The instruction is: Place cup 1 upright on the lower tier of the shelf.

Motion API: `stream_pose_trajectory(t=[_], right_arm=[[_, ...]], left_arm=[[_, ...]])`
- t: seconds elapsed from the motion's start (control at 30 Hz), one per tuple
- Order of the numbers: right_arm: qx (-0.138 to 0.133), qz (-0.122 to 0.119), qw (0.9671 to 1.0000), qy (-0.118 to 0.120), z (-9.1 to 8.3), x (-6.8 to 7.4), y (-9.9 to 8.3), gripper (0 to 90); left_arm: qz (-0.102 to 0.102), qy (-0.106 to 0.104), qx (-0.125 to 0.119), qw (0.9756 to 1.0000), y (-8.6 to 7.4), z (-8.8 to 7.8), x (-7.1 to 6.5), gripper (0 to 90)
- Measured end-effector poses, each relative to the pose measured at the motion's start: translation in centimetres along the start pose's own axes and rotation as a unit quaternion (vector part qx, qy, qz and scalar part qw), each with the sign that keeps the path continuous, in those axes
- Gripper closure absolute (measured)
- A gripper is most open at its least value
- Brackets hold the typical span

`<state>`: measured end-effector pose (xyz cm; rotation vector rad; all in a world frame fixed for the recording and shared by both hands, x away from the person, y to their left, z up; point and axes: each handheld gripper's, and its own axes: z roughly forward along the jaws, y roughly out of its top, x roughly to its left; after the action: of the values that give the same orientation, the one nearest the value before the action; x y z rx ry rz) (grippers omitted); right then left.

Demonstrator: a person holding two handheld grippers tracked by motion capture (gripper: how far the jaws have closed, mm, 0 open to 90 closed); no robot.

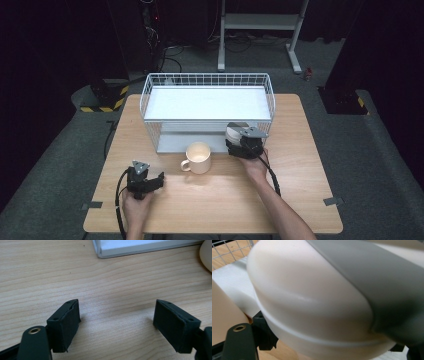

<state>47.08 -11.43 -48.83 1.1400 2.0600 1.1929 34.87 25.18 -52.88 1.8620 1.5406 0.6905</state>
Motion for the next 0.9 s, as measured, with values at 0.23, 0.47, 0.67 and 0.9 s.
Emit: stream_pose_trajectory(t=[0.23, 0.47, 0.67, 0.9], right_arm=[[0.010, 0.001, 1.0000, -0.001, 0.44, -0.16, 0.48, 18.4], [0.018, 0.002, 0.9998, 0.001, 0.41, -0.15, 0.61, 16.8], [0.024, 0.007, 0.9997, 0.007, 0.37, -0.10, 0.55, 13.5], [0.026, 0.009, 0.9996, 0.010, -0.01, -0.25, 0.30, 13.8]], left_arm=[[0.000, 0.000, 0.000, 1.0000, 0.00, 0.00, 0.00, 21.5], [-0.001, 0.000, 0.000, 1.0000, 0.00, 0.01, -0.01, 21.5], [-0.001, 0.000, 0.000, 1.0000, 0.00, 0.00, -0.01, 21.5], [0.000, 0.000, 0.000, 1.0000, 0.00, 0.00, -0.01, 21.5]])
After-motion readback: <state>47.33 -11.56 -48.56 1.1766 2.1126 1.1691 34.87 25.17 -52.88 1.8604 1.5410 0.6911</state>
